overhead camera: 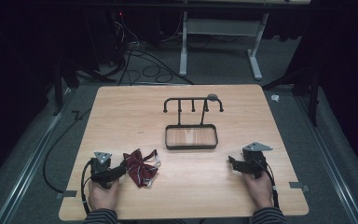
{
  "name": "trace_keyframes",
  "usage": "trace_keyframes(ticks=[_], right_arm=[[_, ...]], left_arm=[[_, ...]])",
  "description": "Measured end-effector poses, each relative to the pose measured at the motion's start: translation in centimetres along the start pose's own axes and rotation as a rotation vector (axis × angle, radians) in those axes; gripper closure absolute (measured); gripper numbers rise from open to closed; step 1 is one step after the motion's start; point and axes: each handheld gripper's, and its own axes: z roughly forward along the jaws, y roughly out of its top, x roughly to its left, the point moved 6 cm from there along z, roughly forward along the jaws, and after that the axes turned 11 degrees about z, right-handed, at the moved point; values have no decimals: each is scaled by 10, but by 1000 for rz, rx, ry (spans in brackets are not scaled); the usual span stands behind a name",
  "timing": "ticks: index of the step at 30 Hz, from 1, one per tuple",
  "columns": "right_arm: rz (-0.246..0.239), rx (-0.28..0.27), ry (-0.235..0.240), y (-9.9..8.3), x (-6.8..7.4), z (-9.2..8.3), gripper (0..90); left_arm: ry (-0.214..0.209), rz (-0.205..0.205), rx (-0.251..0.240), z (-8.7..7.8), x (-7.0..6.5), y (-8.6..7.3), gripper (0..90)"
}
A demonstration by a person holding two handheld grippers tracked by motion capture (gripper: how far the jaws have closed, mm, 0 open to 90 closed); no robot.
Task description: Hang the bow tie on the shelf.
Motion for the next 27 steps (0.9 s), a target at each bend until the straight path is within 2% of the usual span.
trace_keyframes(ticks=[27], right_arm=[[0,1,-2,0,0,-1,302]], left_arm=[[-13,16,-5,0,0,0,282]])
